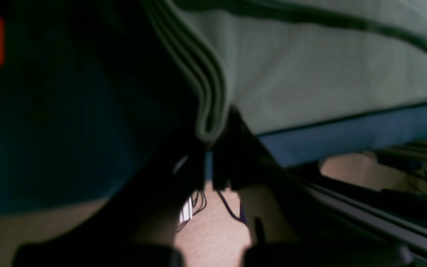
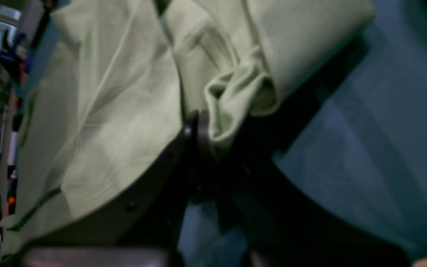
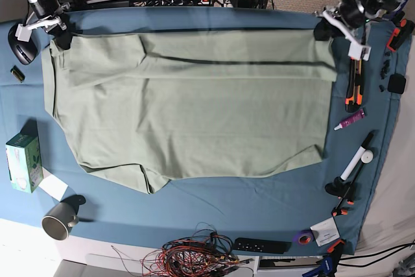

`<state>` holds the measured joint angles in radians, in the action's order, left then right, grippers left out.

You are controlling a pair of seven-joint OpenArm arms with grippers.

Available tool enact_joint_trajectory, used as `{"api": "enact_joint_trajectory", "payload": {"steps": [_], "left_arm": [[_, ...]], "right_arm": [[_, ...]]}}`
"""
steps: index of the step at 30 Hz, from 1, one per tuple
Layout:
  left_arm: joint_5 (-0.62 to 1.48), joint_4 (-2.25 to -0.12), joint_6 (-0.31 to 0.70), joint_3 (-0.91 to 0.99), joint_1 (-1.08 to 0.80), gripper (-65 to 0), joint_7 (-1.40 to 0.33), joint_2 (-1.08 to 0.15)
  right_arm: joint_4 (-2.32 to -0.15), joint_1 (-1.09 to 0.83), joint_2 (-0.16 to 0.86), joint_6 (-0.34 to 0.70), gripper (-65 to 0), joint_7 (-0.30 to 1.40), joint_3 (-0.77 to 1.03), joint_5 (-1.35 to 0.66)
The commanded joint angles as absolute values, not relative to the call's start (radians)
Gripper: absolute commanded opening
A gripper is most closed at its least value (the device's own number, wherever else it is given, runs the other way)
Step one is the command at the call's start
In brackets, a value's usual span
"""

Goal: Fold the T-shirt properly
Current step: 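Regrasp the folded edge with both grippers and pull the shirt toward the robot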

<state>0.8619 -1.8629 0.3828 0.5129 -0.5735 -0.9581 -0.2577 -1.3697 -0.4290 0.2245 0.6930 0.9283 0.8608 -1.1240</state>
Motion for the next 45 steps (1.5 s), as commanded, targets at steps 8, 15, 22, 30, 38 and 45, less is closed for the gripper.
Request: {"api": "enact_joint_trajectory", "payload": {"steps": [8,15,22,30,38,45], "left_arm": [[0.891,-1.889,0.391,0.546,-0.617,-65.0,-0.953,-0.268],[0.898,-1.889,0.393,0.546,-0.633,-65.0,-0.966,-0.269],[0.898,-1.889,0.393,0.546,-0.643,-65.0,-0.968,-0.269],[0.897,-1.889,0.434,0.546,-0.643,-58.4,-0.968,-0.269],[0.859,-1.889,0.492,0.547,-0.643,-34.7,-0.969,-0.269],[0.815,-1.89,0.492,0.588,-0.654,-34.7,-0.973,-0.27]], "right_arm": [[-1.381,-0.501,0.266,0.696,-65.0,0.938,0.869,-1.156],[-1.381,-0.561,0.266,0.696,-65.0,0.943,0.918,-1.183],[-1.381,-0.565,0.266,0.696,-65.0,0.942,0.951,-1.187],[-1.381,-0.565,0.265,0.698,-65.0,0.939,0.951,-1.186],[-1.381,-0.566,0.266,0.698,-35.4,0.919,0.951,-1.186],[-1.381,-0.569,0.264,0.698,-35.4,0.941,1.024,-1.185]]}}
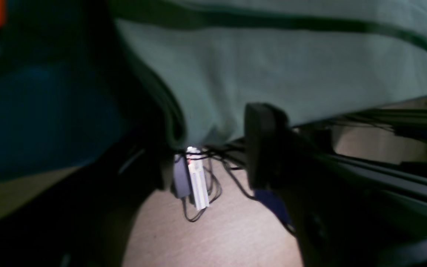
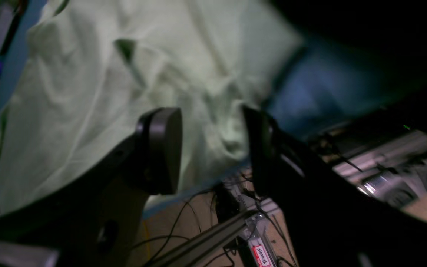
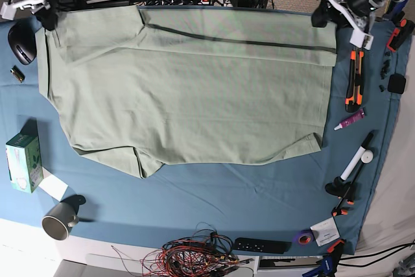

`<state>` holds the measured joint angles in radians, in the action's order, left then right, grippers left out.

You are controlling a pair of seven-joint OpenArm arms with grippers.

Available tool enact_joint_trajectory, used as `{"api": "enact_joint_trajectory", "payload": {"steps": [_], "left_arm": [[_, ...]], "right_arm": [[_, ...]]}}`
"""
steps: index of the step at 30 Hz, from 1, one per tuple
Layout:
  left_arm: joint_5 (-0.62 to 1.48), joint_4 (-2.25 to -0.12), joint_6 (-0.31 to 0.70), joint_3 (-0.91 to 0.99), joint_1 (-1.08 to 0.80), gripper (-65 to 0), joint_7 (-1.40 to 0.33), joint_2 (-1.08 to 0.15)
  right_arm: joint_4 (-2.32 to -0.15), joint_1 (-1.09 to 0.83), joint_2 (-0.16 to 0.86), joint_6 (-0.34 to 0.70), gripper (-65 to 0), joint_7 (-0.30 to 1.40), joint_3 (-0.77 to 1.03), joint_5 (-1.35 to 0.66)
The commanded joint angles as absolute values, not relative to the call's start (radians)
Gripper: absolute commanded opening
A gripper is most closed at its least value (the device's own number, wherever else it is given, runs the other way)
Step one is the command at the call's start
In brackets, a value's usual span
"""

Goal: Fold the T-shirt properly
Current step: 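Regrasp the folded edge with both grippers and pull the shirt toward the robot, then release the shirt and swing both arms toward the hem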

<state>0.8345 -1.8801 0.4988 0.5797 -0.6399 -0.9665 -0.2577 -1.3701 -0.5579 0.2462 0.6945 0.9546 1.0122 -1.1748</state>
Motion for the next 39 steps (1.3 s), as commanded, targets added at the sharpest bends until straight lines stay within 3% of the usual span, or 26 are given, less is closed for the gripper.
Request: {"api": "enact_joint_trajectory", "payload": {"steps": [1,10,14,18,22,31,39], "left_arm": [[0.815,-1.89,0.492,0.606,-0.654,-34.7,-0.974,-0.27],[0.931,-1.932,0.514,0.771,-0.675,-34.7,-1.005,-0.297],[0.997,-2.059,0.588,0.816,-0.707,-34.8,-1.025,-0.297],[0.999,-2.222,0.585,0.826,-0.68,-35.0,-1.0,-0.299],[0.979,-2.302,0.566,0.796,-0.61,-38.1,-0.942,-0.3],[0.676,-2.176,0.493,0.463,-0.431,-38.8,-0.811,-0.317],[0.305,-1.943,0.441,0.163,-0.206,-38.8,-0.693,-0.451]], "right_arm": [[-1.381,-0.574,0.264,0.698,-35.4,0.942,1.04,-1.186],[-1.5,-0.663,0.259,0.698,-35.4,0.947,1.088,-1.221],[-1.682,-0.676,0.232,0.698,-35.4,0.949,1.131,-1.234],[-1.894,-0.644,0.227,0.698,-35.4,0.934,1.14,-1.201],[-2.046,-0.547,0.228,0.698,-35.4,0.875,1.108,-1.037],[-2.035,-0.36,0.231,0.688,-35.4,0.728,0.7,-0.593],[-1.901,-0.218,0.23,0.619,-35.4,0.655,0.402,-0.303]]}}
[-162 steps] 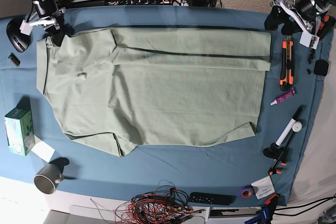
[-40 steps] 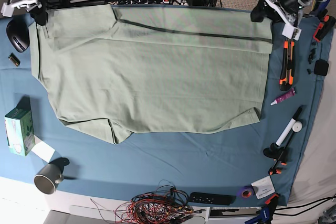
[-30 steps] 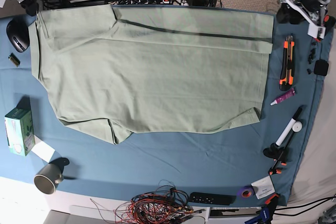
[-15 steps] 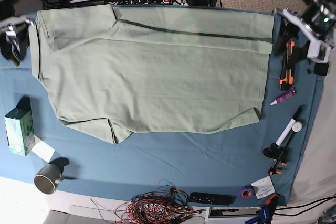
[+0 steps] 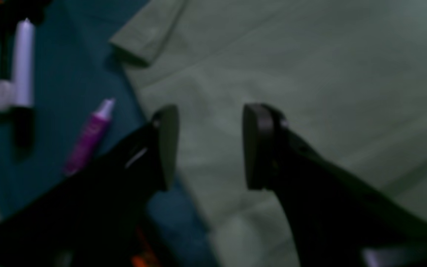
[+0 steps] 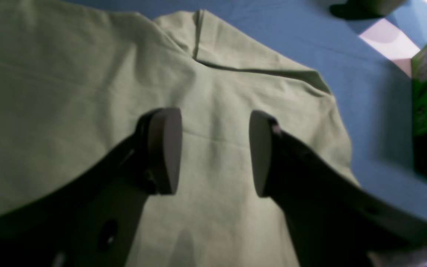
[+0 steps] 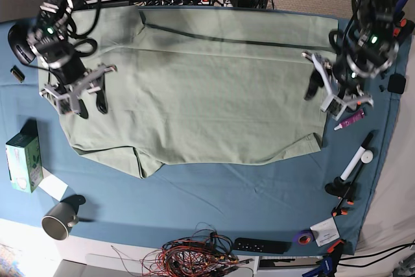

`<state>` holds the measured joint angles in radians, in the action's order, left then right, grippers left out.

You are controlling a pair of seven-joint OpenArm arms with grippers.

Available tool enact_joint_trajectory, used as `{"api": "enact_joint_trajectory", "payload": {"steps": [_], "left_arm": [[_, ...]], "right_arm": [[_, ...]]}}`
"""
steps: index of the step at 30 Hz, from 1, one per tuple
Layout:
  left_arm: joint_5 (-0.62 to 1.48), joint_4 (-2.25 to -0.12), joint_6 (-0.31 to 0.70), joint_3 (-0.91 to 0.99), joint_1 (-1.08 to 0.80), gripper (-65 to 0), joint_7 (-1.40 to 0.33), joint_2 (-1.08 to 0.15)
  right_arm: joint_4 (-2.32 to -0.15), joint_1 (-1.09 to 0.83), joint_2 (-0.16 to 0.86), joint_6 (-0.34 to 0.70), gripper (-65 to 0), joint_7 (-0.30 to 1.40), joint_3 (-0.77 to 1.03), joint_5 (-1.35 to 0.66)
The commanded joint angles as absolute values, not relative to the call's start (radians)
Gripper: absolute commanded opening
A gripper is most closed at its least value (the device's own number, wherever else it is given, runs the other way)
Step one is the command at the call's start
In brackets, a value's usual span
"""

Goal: Fold the T-shirt properly
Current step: 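Release the shirt and swing both arms toward the hem, then lower both grippers onto the hem corners and grasp them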

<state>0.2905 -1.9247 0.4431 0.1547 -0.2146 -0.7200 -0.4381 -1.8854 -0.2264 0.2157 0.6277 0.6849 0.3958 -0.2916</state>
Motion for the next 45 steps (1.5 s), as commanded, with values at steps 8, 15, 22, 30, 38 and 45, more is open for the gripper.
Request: {"api": "enact_joint_trajectory", "payload": {"steps": [8,15,22,30,38,45], "left_arm": [[0.054,-1.676,0.413,-0.105,0.062,-38.9,-0.601,-0.57],[-0.167,-1.517,0.262,-0.408,0.257,-38.9,-0.559,-0.587],[-0.274,-1.466,0.128,-0.657,0.319,-38.8,-0.568,-0.585],[-0.296,-1.462,0.068,-0.674,0.332,-38.9,-0.582,-0.585],[-0.288,-1.406,0.059,-0.674,0.344,-38.9,-0.582,-0.585],[-0.29,-1.397,0.052,-0.674,0.35,-40.7,-0.582,-0.585]], "right_arm": [[-1.678,-0.106,0.229,0.615,-35.4,0.646,0.387,-0.291],[-1.667,-0.105,0.229,0.616,-35.4,0.645,0.387,-0.298],[-1.667,-0.105,0.229,0.616,-35.4,0.647,0.387,-0.298],[-1.667,-0.105,0.226,0.616,-35.4,0.648,0.387,-0.298],[-1.667,-0.105,0.224,0.616,-35.4,0.648,0.387,-0.298],[-1.667,-0.105,0.224,0.616,-35.4,0.648,0.387,-0.298]]}}
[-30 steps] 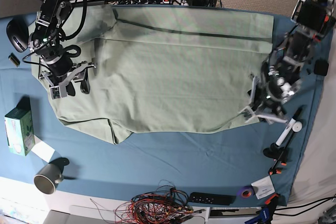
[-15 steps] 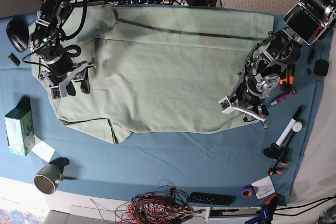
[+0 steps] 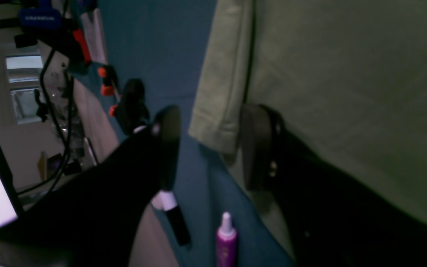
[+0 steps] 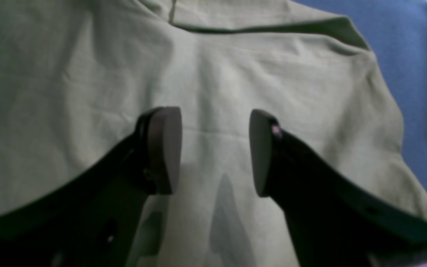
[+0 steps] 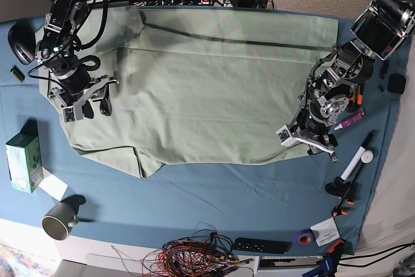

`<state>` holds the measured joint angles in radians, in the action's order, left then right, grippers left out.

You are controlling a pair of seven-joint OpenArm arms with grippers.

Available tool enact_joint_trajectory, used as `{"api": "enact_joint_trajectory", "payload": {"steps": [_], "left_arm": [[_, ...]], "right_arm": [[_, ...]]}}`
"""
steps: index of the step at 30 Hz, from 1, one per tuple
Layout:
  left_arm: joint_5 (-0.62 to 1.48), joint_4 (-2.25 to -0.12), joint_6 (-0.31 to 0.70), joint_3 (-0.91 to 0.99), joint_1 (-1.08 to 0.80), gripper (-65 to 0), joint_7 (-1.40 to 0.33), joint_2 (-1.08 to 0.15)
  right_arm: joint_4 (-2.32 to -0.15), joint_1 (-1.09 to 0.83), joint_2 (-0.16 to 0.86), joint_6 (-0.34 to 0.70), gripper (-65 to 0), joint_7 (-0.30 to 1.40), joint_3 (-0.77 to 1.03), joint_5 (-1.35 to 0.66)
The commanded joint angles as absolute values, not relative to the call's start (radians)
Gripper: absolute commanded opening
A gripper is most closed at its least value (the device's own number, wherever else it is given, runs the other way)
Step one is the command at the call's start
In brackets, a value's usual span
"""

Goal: Fold the T-shirt properly
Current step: 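Lower both grippers onto the hem corners and grasp them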

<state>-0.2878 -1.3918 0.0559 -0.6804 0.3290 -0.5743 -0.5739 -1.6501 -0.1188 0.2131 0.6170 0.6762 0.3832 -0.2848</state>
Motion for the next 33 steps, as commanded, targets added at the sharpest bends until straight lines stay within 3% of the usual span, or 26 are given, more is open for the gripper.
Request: {"api": "enact_joint_trajectory", "payload": {"steps": [1,6,7,9,10,18,28,33], "left_arm": [[-0.292,-1.396,0.039,-0.674,0.35,-42.1,-0.581,-0.585],[-0.277,-1.395,0.023,-0.674,0.352,-46.7,-0.574,-0.585],[-0.273,-1.395,0.025,-0.674,0.352,-49.4,-0.574,-0.585],[-0.273,-1.395,0.027,-0.674,0.352,-63.9,-0.574,-0.585],[-0.27,-1.395,0.026,-0.674,0.352,-65.0,-0.574,-0.585],[-0.113,-1.395,0.028,-0.664,0.391,-65.0,-0.567,-0.584],[0.177,-1.395,0.213,-0.413,0.437,-65.0,-0.59,-0.582],[0.207,-1.395,0.234,-0.361,0.437,-65.0,-0.606,-0.583]], "right_arm": [[-1.667,-0.105,0.224,0.616,-35.4,0.647,0.387,-0.298],[-1.667,-0.105,0.224,0.616,-35.4,0.647,0.387,-0.298],[-1.667,-0.105,0.224,0.616,-35.4,0.647,0.387,-0.298],[-1.667,-0.105,0.224,0.616,-35.4,0.646,0.387,-0.298],[-1.667,-0.105,0.224,0.616,-35.4,0.646,0.387,-0.298],[-1.667,-0.094,0.228,0.616,-35.4,0.614,0.387,-0.294],[-1.661,0.038,0.273,0.616,-35.4,0.606,0.386,-0.157],[-1.522,0.107,0.344,0.616,-35.4,0.528,0.358,-0.031]]}}
